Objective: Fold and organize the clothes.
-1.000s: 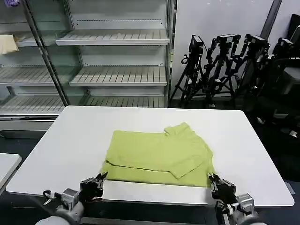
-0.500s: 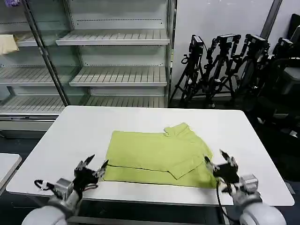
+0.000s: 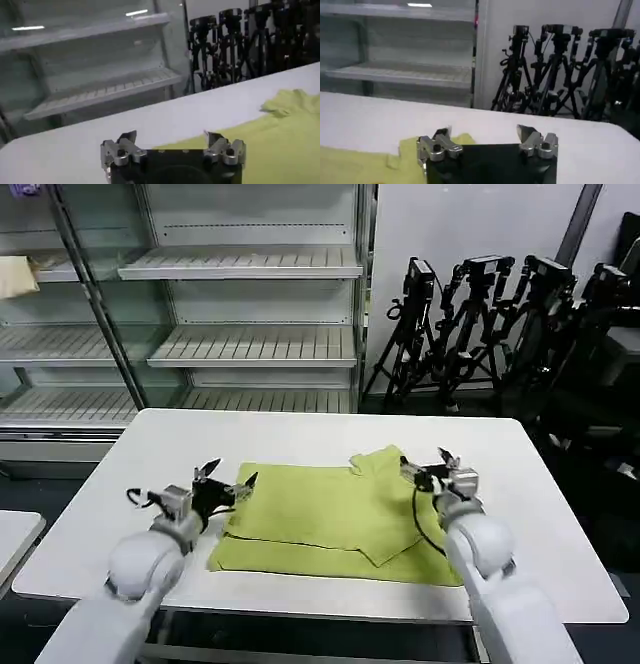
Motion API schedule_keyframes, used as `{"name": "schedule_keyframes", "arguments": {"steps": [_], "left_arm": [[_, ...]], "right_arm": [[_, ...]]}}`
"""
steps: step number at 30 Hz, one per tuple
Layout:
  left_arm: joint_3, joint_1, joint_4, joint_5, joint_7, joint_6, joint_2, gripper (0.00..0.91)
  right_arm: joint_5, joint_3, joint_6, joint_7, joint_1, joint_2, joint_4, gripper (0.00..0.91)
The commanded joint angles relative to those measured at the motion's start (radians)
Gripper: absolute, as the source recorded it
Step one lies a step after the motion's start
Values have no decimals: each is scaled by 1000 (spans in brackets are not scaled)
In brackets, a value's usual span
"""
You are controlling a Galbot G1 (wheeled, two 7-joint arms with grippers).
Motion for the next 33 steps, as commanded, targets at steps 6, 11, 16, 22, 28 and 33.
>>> {"name": "schedule_keyframes", "arguments": {"steps": [6,11,16,22,28,33], "left_arm": [[160,-328,430,-113,125,35,-32,907],[157,-324,440,-104,139,35,-31,907],[152,-331,461,-95,136,34,-41,907],[148,-337,470,-93,133,34,-43,907],[151,-324,463,-79,136,35,-44,10],[153,-301,451,-70,146,34,-45,20]], "right_arm": [[-22,-131,6,25,276,149,-435,907],[-21,-129,9,19,277,160,-468,907],[-16,-115,11,17,276,166,-495,907],[-15,-110,10,17,274,174,-500,907],[-5,-111,-10,28,269,168,-483,0],[16,-117,-11,25,250,152,-454,0]]}}
